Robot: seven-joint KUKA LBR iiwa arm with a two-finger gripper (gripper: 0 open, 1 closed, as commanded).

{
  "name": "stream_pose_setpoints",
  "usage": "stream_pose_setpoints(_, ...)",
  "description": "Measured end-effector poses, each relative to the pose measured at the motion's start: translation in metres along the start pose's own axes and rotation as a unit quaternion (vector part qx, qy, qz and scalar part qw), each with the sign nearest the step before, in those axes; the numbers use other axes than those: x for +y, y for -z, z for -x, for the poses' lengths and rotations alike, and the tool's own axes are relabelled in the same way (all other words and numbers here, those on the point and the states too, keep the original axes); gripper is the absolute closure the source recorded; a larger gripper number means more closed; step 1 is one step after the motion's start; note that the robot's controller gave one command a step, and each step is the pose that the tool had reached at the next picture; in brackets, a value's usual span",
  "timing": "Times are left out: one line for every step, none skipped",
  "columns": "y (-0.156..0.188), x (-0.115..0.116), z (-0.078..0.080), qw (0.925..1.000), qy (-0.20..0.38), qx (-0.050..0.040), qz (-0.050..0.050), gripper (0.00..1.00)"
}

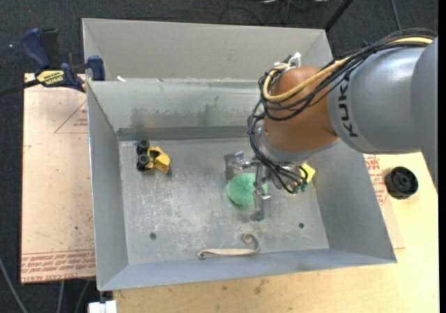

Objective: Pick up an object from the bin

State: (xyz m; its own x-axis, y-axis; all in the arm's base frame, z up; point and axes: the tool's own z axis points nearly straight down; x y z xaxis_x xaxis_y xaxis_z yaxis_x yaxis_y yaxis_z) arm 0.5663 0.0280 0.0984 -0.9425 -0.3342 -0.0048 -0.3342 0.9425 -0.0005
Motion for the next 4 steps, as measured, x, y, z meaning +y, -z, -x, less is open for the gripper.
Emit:
stream_pose_setpoints(-0.0039,-0.0202,-0.0055,1.0000,-0.004,0.0015,0.001,1.00)
stream_pose_setpoints(-0.0039,-0.0203,-0.0056,1.0000,-0.005,0.0015,0.001,1.00)
stream_pose_setpoints(-0.0040,-0.0204,-0.0056,1.0000,-0.005,0.0015,0.001,1.00)
stream_pose_setpoints(-0.0040,-0.0204,-0.0057,1.0000,-0.005,0.0015,0.001,1.00)
